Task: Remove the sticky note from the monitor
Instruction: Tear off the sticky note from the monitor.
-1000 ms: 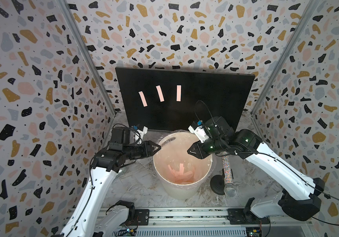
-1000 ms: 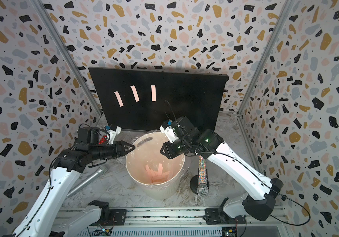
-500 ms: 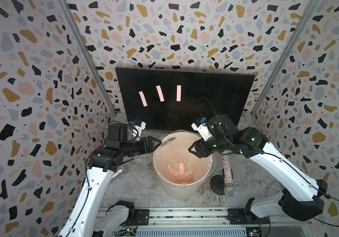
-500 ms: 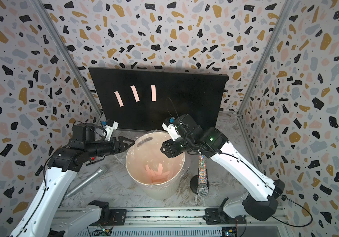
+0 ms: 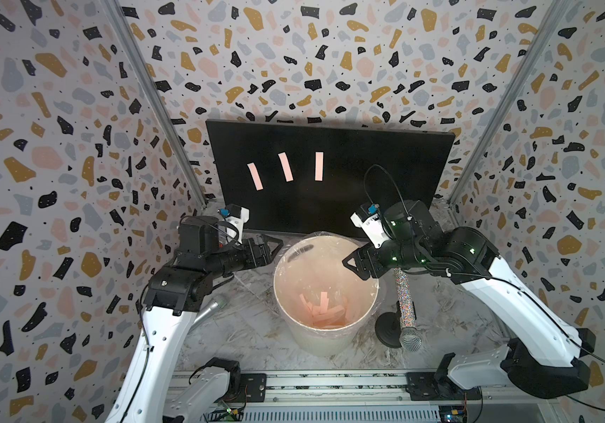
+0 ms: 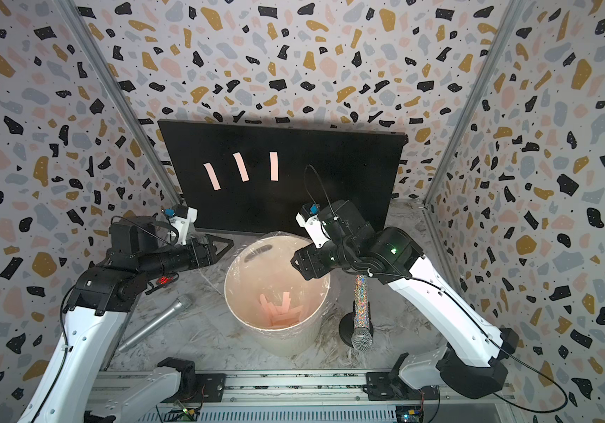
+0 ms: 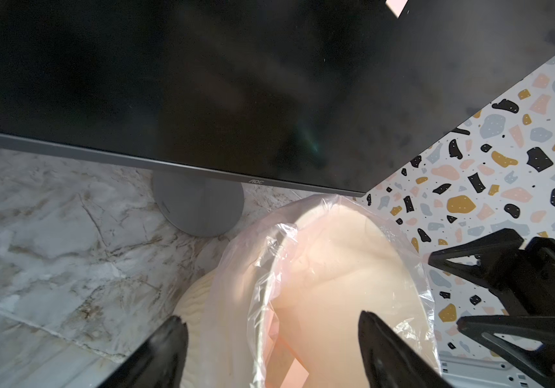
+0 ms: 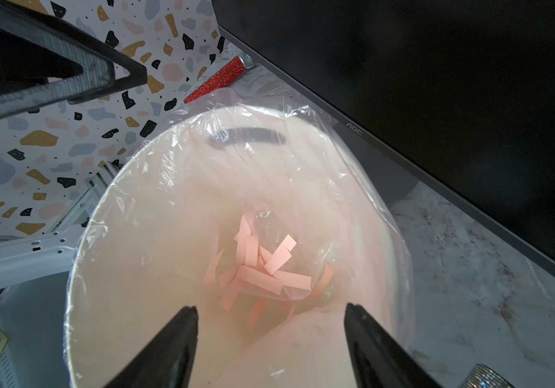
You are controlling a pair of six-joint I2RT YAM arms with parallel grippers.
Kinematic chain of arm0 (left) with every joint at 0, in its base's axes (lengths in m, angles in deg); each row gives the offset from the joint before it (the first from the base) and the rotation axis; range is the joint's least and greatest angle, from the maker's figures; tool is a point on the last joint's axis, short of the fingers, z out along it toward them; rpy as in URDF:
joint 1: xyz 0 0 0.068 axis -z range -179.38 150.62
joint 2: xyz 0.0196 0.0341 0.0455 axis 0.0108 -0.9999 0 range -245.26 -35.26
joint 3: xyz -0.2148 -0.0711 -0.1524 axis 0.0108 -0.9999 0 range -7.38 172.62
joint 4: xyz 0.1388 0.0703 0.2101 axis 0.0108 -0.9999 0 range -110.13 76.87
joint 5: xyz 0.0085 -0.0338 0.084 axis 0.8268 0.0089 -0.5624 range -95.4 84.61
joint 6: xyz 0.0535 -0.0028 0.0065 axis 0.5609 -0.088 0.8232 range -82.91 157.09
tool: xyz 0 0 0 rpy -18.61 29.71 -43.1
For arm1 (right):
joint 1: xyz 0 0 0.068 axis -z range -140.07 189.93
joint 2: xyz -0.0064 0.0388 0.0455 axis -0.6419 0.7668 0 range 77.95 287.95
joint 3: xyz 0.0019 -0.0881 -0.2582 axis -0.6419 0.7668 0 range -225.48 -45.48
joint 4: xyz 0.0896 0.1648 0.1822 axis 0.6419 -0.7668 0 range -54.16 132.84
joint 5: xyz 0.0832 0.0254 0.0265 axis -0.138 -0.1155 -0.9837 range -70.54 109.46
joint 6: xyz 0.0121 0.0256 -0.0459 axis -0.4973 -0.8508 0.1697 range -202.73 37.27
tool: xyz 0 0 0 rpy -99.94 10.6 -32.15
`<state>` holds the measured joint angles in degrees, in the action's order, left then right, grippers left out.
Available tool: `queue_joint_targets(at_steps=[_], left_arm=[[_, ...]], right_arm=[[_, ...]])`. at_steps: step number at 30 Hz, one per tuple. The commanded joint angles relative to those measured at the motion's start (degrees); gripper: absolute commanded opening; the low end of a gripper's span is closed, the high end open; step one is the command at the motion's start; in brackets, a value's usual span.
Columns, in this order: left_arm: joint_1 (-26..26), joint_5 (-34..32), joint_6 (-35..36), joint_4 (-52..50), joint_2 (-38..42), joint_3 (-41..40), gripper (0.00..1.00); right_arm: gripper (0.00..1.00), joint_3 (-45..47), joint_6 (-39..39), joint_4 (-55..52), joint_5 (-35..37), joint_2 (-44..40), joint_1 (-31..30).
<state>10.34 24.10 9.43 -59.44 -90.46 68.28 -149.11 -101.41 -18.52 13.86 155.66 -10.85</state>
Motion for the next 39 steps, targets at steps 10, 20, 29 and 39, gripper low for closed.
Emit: queue_joint_targets(at_steps=[10,20,29,39], left_arm=[[-5.3,-5.9,-1.4,6.1,-0.3,2.9,0.92],[-11.6,6.8,-7.4,18.5,-4.6,0.8,0.90],[-13.4,13.6,-14.8,30.4,-8.4,-3.4,0.81],[-13.5,16.4,-17.5,39.4,-10.5,-5.1,0.81]], right_arm=[[0.73,1.2,3.5,-5.4,7.5,-4.7,2.7],[0.59,6.6,3.0,-5.3,4.9,-5.2,4.6],[0.48,11.0,2.8,-3.6,2.8,-5.5,5.3],[0.33,13.8,2.5,-1.0,0.4,-5.3,5.7]])
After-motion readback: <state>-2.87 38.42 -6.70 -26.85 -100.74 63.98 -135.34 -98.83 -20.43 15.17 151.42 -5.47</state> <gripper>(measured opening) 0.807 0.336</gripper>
